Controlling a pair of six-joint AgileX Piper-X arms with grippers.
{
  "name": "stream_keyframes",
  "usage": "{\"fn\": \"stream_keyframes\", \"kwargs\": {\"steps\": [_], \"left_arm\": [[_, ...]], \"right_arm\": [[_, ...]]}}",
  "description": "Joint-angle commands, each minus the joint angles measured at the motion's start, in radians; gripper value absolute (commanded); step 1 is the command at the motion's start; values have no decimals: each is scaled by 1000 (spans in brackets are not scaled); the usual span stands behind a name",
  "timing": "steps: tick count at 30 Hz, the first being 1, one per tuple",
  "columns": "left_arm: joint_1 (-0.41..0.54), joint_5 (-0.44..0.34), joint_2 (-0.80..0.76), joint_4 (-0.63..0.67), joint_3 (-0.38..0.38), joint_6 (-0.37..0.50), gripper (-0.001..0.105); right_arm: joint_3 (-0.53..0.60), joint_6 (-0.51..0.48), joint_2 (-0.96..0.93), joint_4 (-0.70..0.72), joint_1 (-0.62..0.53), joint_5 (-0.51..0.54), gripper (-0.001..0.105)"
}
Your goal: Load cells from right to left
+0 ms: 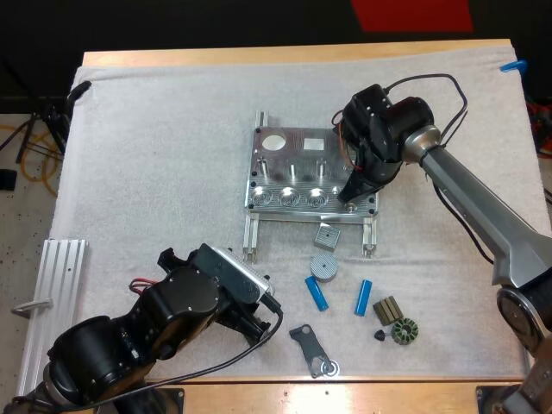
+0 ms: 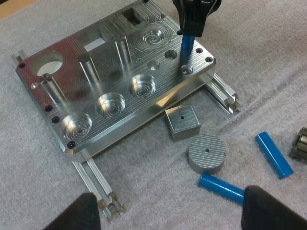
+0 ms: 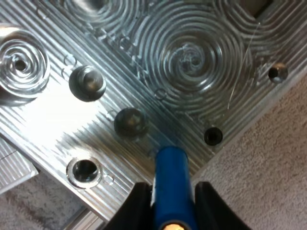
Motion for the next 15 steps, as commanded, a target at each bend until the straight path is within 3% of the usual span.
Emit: {"fn": "stream_keyframes", "kwargs": {"steps": [1,6,8,12,15], "left_arm": [[-1,-14,-5,-7,-4,1,62],[-1,-14,-5,-7,-4,1,62],[-1,-14,-5,-7,-4,1,62],[-1,-14,-5,-7,-4,1,62],[-1,-14,-5,-7,-4,1,62]], "right_arm": [[0,4,5,-10,0,-20,14],[0,4,5,-10,0,-20,15],[0,4,5,-4,0,-25,21],[0,23,-1,-2,0,-44,51],[0,23,-13,-2,0,-81,54]]}}
